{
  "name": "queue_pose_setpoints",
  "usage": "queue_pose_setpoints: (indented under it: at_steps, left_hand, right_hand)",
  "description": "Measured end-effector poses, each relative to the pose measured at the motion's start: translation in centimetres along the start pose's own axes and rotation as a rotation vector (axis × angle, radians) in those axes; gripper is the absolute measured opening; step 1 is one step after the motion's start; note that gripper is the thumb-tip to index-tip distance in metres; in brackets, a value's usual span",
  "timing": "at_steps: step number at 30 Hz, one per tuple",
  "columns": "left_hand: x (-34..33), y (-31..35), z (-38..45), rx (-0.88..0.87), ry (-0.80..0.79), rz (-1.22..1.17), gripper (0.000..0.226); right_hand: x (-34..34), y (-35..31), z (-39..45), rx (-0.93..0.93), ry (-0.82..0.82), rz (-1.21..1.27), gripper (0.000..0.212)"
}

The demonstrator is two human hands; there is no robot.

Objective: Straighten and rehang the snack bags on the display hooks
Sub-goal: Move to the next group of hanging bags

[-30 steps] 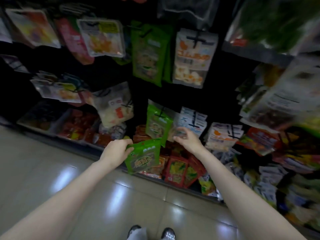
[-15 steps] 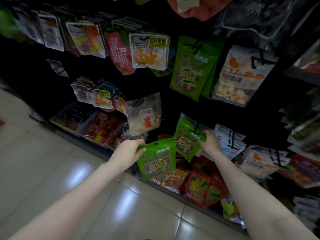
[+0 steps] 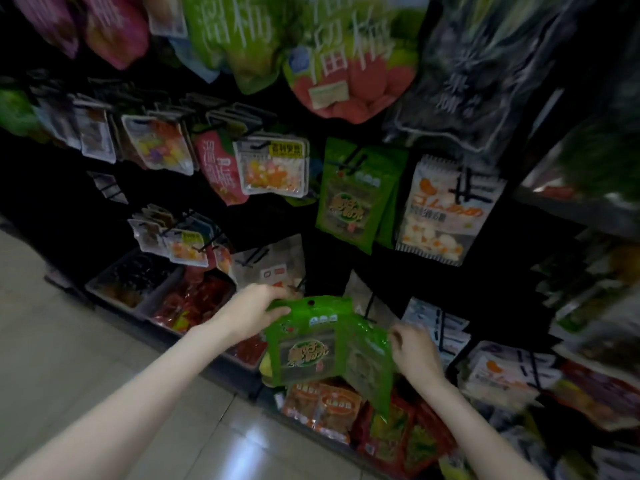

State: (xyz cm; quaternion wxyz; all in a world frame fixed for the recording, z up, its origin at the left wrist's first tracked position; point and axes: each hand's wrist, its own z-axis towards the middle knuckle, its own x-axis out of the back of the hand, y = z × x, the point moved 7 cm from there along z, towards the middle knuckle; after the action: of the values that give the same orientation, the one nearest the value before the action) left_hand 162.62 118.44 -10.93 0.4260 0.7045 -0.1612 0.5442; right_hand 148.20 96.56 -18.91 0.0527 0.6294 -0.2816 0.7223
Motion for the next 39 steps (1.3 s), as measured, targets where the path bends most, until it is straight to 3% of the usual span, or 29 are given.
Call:
queue_pose_setpoints:
  at_steps: [3,8,14,18,21,26,30,39]
  left_hand:
    - [3.1,1.5,1.2,-0.017,0.074,-0.093,0.013]
    - [5.4,3.4,2.4,-0.100,0.007,-0.242,0.005]
    - [8.5,3.4,3.7,-0.177,0.077,-0.224,0.017]
    - [11.0,2.6,3.9,-0.236,0.085,-0.157,0.024]
    - [12.6,1.8,4.1,-0.294,0.106,-0.115,0.026]
    - [14.6,2.1,4.8,-0.420,0.187,-0.142,0.026]
    - [14.2,2.8,5.6,-0.495,0.138,-0.131,0.026]
    - [14.0,2.3,6.7,-0.467,0.125,-0.135,0.028]
  right_hand:
    - [6.8,-0.9,0.6,0.032,0.140,0.107,0.020]
    - [16.5,-4.2,2.4,0.070,0.258,0.451,0.023]
    - [19.3,-10.4,4.3,0.184,0.424,0.555,0.011]
    - [19.1,-13.7,5.7,0.166,0.574,0.630,0.019]
    - [18.3,-15.0,6.7,0.084,0.584,0.665,0.033]
    - [17.2,-14.5,7.7,-0.120,0.552,0.649,0.039]
    - [17.3,-14.6,7.9,-0.185,0.511,0.564,0.042]
    - [17.2,-15.2,8.9,-0.136,0.420,0.385,0.044]
